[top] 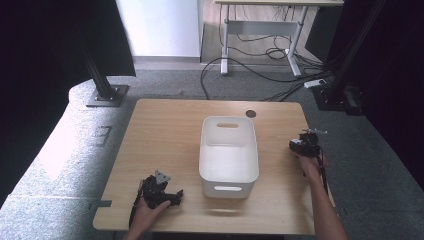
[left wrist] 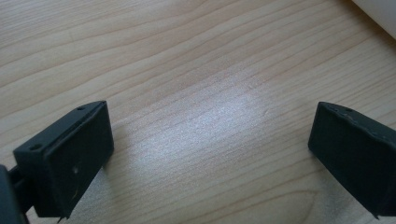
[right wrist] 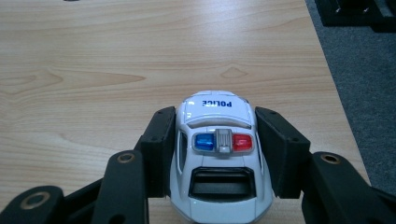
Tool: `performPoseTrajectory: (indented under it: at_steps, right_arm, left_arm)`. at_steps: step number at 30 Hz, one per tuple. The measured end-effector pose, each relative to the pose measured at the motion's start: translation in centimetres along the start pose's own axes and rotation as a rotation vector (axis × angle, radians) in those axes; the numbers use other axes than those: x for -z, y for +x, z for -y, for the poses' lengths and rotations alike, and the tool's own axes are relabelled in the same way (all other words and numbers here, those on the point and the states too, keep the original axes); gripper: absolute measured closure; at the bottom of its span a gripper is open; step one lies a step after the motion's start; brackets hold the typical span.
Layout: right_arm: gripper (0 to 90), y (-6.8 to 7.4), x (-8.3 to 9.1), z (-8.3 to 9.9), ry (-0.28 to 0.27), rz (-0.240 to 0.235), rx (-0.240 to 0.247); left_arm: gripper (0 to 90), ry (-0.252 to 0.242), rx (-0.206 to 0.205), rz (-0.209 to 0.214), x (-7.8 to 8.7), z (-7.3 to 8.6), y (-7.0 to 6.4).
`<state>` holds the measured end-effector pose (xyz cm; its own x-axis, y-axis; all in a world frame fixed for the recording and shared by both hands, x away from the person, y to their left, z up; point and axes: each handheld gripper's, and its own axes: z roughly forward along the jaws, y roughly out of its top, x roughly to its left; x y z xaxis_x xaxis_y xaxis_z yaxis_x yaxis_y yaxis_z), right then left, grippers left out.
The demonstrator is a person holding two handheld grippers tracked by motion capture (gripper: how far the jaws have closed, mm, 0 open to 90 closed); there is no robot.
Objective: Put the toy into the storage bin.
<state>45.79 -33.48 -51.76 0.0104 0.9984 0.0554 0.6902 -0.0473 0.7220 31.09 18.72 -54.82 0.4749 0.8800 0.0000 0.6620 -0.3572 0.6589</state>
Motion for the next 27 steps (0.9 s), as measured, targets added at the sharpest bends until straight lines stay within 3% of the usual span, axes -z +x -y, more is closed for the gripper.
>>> performPoseTrajectory:
  at_steps: [3,16,27]
  right_arm:
    - [50.3,0.0,0.6,0.0,0.0,-0.011,-0.022]
    - [50.2,1.2,3.0,-0.1,-0.023,-0.029,0.009]
    - [50.2,1.5,5.0,-0.2,-0.039,-0.04,0.003]
  left_arm:
    - [0.1,0.0,0.0,0.0,0.0,0.0,0.0]
    - [0.0,-0.001,-0.005,0.005,-0.1,-0.1,-0.1]
    - [0.0,-0.001,-0.004,0.005,-0.1,-0.1,-0.1]
